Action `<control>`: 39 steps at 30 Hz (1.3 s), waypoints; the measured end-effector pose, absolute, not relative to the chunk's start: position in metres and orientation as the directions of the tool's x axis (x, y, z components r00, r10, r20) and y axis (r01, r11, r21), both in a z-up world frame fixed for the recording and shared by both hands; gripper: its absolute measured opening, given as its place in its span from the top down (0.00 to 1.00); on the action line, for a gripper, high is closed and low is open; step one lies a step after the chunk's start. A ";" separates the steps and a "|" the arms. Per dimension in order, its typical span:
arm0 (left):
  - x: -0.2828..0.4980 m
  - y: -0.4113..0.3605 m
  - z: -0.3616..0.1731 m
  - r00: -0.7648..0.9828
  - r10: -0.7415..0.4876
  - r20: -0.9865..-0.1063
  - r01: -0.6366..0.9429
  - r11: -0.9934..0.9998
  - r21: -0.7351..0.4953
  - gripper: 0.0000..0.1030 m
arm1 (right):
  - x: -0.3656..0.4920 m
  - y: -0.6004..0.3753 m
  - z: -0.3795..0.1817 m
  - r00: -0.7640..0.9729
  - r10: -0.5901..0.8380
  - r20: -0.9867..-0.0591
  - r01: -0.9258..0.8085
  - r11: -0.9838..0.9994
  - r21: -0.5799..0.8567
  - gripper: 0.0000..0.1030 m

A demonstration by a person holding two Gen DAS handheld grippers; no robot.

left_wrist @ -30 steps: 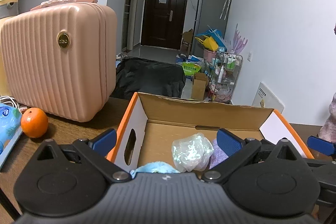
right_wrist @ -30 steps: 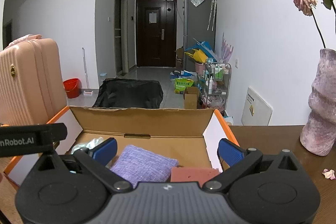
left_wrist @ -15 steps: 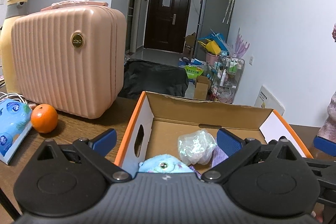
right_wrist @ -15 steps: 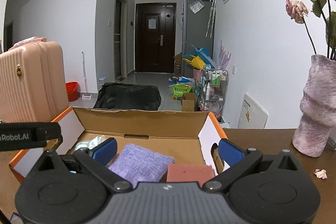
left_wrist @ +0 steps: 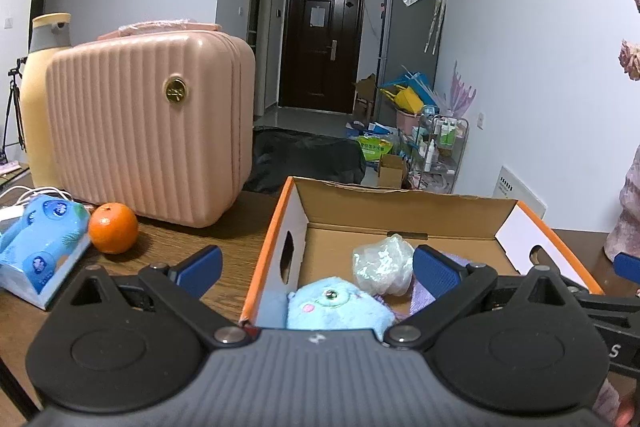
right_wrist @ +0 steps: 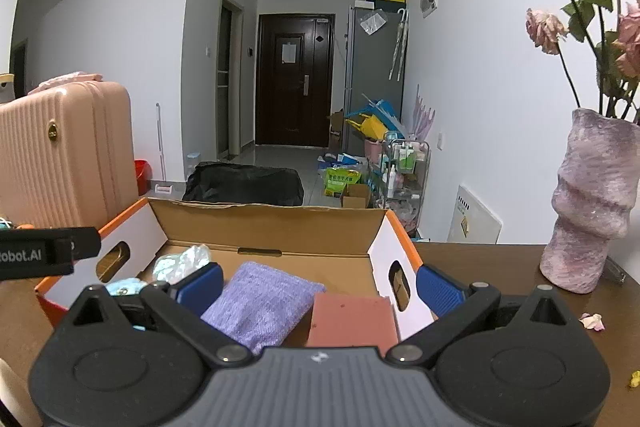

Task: Organize soft objects
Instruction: 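Move both tools back from the box toward the remaining soft items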

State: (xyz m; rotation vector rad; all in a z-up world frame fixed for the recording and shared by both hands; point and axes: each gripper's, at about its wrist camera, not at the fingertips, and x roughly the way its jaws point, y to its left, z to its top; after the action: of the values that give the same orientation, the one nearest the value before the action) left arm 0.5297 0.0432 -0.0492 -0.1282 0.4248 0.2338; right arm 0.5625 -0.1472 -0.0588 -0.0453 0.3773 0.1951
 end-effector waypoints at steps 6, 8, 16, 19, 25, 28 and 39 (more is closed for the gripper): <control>0.513 0.042 -0.048 0.888 0.211 -0.409 -0.255 0.965 -0.055 0.00 | 0.545 -0.152 -0.056 0.917 0.187 -0.351 -0.201 0.980 -0.002 0.00; 0.507 0.041 -0.048 0.889 0.215 -0.405 -0.257 0.965 -0.051 0.00 | 0.539 -0.153 -0.056 0.919 0.190 -0.346 -0.203 0.979 0.001 0.00; 0.484 0.041 -0.052 0.889 0.229 -0.397 -0.256 0.966 -0.017 0.00 | 0.512 -0.158 -0.059 0.922 0.201 -0.331 -0.213 0.977 0.001 0.00; 0.473 0.041 -0.052 0.889 0.226 -0.398 -0.253 0.967 -0.013 0.00 | 0.501 -0.160 -0.059 0.923 0.208 -0.325 -0.219 0.976 0.004 0.00; 0.453 0.041 -0.053 0.887 0.234 -0.398 -0.255 0.967 0.002 0.00 | 0.478 -0.164 -0.060 0.924 0.224 -0.310 -0.233 0.972 0.010 0.00; 0.443 0.042 -0.054 0.886 0.234 -0.400 -0.255 0.967 0.003 0.00 | 0.465 -0.166 -0.060 0.924 0.231 -0.305 -0.239 0.971 0.010 0.00; 0.405 0.042 -0.057 0.887 0.231 -0.401 -0.246 0.969 0.015 0.00 | 0.422 -0.171 -0.065 0.920 0.245 -0.305 -0.255 0.967 0.007 0.00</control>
State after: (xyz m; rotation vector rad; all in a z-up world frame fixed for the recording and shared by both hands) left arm 0.4046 0.0421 -0.0568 -0.0367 0.4123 0.2477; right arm 0.4218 -0.1706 -0.0649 -0.0326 0.3092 0.2569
